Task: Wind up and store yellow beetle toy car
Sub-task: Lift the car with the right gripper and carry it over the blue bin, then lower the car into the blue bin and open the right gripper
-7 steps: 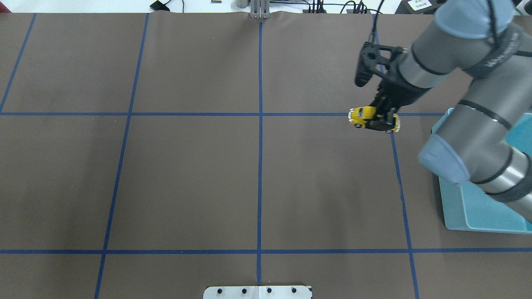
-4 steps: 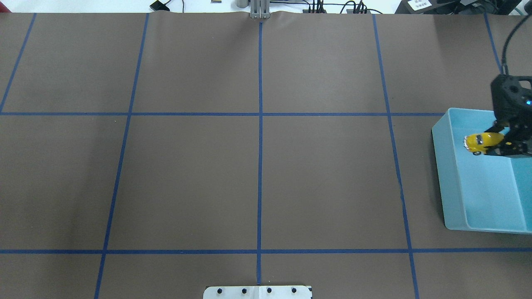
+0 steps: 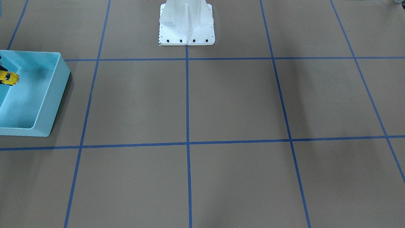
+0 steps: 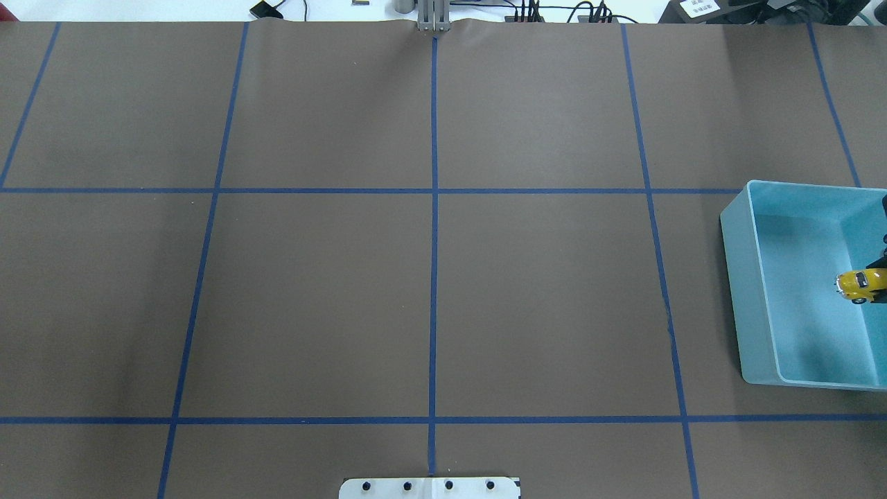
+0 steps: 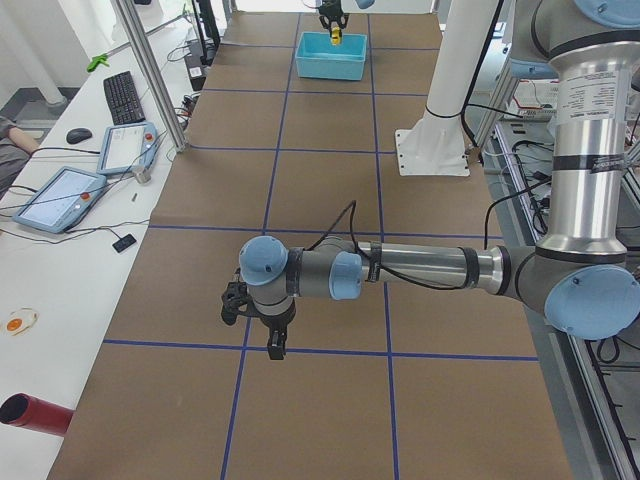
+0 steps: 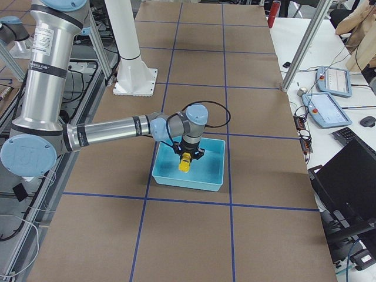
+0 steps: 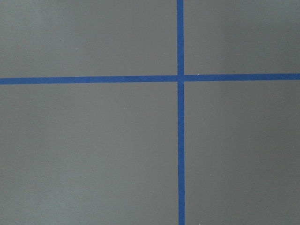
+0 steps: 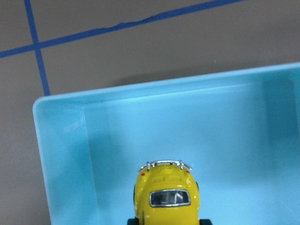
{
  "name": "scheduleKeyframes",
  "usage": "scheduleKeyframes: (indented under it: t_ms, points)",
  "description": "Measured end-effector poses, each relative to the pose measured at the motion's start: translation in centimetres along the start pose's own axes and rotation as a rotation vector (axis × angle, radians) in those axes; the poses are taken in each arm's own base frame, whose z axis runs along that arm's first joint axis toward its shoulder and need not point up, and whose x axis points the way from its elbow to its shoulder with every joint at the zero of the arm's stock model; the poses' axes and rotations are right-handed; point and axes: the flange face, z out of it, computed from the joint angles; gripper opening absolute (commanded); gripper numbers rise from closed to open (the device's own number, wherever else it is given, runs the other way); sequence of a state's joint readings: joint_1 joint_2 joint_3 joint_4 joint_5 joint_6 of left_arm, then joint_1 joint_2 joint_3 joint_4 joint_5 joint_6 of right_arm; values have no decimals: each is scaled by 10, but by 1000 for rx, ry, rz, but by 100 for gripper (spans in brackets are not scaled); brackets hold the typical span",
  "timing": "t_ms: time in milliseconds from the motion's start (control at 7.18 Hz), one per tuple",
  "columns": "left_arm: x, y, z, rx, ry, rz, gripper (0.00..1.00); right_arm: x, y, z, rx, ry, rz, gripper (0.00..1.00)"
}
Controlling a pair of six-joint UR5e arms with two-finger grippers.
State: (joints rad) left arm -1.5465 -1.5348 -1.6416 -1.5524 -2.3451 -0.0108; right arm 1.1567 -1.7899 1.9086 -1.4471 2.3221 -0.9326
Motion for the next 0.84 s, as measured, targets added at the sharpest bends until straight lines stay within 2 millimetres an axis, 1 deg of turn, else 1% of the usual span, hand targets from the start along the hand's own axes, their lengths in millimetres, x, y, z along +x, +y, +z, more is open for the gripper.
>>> scheduleKeyframes:
  t_ms: [139, 279, 418, 557, 836]
  points:
    - [0, 0, 0, 0, 0, 0, 100, 4, -1, 11, 14, 1, -2, 0]
    - [0, 1, 1, -1, 0, -1, 100, 9, -14, 17, 24, 1, -3, 0]
    - [-1, 1, 1, -2, -1, -2, 100, 15, -32, 21, 33, -2, 3, 0]
    - [-1, 1, 1, -3, -1, -2, 100, 17, -42, 30, 29, -16, 9, 0]
    - [-1, 1, 2, -3, -1, -2, 100, 23, -44, 51, 9, -45, 18, 0]
